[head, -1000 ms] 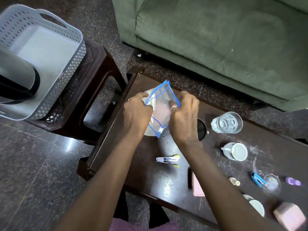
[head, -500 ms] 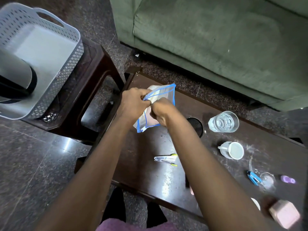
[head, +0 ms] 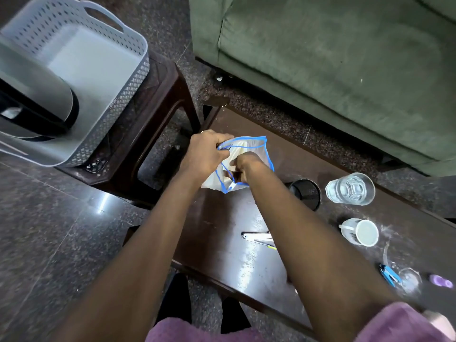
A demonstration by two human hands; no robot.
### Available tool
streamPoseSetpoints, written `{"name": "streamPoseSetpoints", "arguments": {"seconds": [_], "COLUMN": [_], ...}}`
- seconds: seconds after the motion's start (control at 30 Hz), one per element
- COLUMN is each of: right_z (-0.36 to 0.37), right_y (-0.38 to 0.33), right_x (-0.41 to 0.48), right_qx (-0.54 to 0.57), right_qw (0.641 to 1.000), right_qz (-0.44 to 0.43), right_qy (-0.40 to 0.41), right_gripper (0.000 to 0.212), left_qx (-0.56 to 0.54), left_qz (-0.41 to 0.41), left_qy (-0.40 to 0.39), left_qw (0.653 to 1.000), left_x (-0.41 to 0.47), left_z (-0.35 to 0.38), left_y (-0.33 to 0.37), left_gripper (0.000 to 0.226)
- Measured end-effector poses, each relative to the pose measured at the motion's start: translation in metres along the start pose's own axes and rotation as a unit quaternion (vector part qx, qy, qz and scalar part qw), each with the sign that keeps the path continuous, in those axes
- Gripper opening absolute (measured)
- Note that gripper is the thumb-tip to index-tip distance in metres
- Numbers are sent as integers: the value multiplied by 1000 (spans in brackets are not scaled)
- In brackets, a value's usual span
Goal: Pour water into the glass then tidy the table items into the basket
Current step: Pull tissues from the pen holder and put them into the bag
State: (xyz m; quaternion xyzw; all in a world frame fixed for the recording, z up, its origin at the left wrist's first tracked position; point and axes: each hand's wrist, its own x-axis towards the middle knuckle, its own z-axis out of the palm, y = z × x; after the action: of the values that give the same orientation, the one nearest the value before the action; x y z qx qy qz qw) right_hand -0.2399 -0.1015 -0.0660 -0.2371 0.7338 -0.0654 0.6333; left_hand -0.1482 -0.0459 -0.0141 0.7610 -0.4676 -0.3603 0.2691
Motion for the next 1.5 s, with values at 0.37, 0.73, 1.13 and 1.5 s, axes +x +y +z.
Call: {"name": "streamPoseSetpoints", "arguments": {"seconds": [0.37, 0.73, 1.13, 1.5], "right_z": [13, 8, 13, -16], "right_y": [-3, 1, -21, -40], "right_x": [8, 12, -23, -76], "right_qx": [-165, -169, -331, -415], "right_qw": [986, 984, 935, 883], "right_qz": [-36, -51, -120, -216], "right_qy": [-1, 9, -40, -25], "right_gripper": [24, 18, 22, 11], "left_qx": [26, 9, 57, 35], "left_qz": [-4, -1, 1, -94], "left_qy": [-30, -23, -25, -15], "left_qw": [999, 1000, 998, 995], "left_x": [1, 1, 0, 2], "left_z": [-9, -10, -9, -11], "left_y": [-6, -11, -3, 15], "left_gripper": [43, 42, 25, 26]}}
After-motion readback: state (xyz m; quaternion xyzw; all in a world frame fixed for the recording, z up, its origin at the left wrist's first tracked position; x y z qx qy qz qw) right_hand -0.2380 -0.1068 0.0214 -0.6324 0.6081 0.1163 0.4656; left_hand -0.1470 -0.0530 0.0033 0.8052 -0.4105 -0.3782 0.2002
